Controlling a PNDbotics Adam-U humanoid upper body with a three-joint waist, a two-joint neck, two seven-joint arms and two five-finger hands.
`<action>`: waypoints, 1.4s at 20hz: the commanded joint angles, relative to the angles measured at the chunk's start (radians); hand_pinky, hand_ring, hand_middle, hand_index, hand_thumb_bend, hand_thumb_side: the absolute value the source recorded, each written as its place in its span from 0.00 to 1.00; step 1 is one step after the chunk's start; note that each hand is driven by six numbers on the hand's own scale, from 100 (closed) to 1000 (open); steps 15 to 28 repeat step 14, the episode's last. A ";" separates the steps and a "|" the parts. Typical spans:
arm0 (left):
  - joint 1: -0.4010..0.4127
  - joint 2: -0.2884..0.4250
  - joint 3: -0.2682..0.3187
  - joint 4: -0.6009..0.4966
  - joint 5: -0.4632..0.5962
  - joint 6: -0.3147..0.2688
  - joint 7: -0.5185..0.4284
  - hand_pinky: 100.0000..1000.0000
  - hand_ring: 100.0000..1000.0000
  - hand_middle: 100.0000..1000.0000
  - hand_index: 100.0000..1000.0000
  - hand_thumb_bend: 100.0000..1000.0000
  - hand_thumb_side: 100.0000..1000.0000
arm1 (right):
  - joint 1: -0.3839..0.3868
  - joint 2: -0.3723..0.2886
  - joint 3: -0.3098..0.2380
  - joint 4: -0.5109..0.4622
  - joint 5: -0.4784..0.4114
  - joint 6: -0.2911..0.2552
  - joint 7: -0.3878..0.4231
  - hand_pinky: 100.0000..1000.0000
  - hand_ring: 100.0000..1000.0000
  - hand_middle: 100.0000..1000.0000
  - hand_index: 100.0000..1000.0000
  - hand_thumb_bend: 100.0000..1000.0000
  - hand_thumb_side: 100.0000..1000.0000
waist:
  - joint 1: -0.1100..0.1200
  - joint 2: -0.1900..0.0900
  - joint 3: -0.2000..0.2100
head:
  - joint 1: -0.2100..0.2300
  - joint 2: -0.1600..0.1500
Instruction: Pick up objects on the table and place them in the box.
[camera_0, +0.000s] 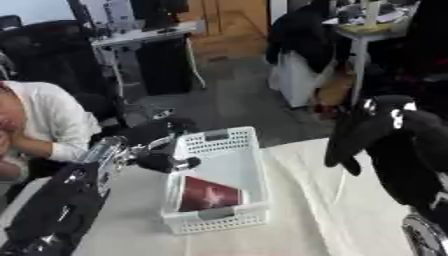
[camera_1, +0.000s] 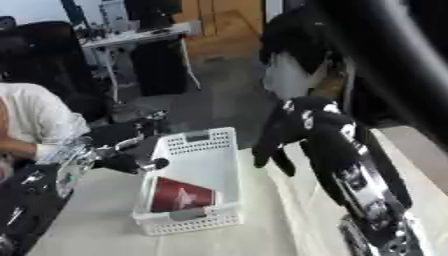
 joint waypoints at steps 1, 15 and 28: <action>0.035 0.104 -0.015 -0.123 0.119 0.004 0.022 1.00 1.00 1.00 0.97 0.93 1.00 | 0.001 -0.018 -0.014 -0.011 0.010 0.004 0.002 0.00 0.34 0.37 0.54 0.00 1.00 | -0.003 -0.018 0.014 | 0.020 0.010; 0.696 0.128 0.068 -1.152 0.816 0.288 0.078 0.95 0.88 0.95 0.99 0.99 1.00 | 0.050 -0.097 -0.088 -0.011 0.090 0.008 -0.090 0.00 0.33 0.37 0.55 0.00 1.00 | -0.041 -0.012 0.131 | -0.001 0.048; 0.696 0.128 0.068 -1.152 0.816 0.288 0.078 0.95 0.88 0.95 0.99 0.99 1.00 | 0.050 -0.097 -0.088 -0.011 0.090 0.008 -0.090 0.00 0.33 0.37 0.55 0.00 1.00 | -0.041 -0.012 0.131 | -0.001 0.048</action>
